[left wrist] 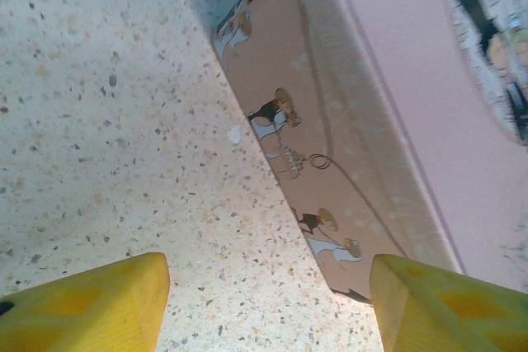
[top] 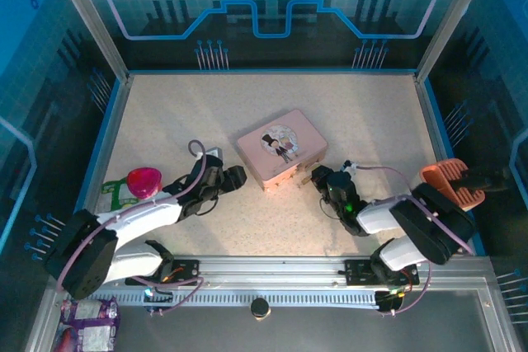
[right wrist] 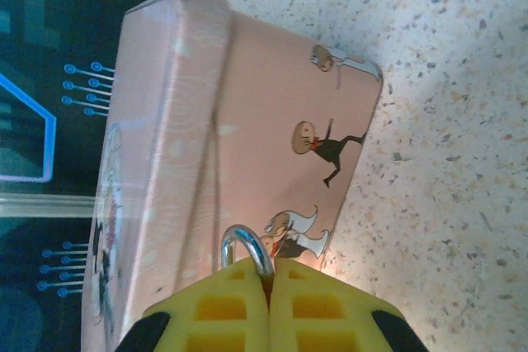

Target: Unlock the padlock with the key

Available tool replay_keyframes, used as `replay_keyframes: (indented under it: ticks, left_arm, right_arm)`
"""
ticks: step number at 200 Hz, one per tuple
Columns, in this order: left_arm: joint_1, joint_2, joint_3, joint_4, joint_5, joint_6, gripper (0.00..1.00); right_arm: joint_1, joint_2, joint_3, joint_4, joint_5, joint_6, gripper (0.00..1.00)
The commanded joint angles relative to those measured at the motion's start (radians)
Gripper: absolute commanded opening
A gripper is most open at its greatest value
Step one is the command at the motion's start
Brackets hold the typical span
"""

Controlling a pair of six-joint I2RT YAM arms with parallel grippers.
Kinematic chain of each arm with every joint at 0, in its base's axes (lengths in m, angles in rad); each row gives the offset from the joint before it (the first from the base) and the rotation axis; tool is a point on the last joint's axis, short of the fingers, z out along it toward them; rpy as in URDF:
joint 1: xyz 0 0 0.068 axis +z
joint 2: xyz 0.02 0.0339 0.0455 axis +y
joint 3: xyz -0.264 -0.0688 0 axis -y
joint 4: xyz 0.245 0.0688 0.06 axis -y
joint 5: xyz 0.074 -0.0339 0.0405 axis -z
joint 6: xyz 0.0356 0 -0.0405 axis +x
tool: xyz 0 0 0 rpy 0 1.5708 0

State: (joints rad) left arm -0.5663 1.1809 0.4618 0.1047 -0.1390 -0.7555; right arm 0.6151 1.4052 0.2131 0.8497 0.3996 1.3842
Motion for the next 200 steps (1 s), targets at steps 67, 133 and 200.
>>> replay_keyframes:
  ticks: [67,133,200]
  left_arm:
    - [0.072,-0.549,-0.139,-0.197,-0.051,0.263,0.7]
    - [0.074,-0.722,-0.215,-0.267,0.017,0.259,0.7]
    - [0.075,-0.73,-0.206,-0.3,-0.004,0.284,0.71]
  right_arm:
    - [0.072,-0.572,0.107,-0.851,-0.115,-0.493,0.0]
    - [0.199,-0.562,0.209,-1.158,-0.133,-0.622,0.0]
    - [0.221,-0.375,0.19,-1.068,-0.189,-0.65,0.0]
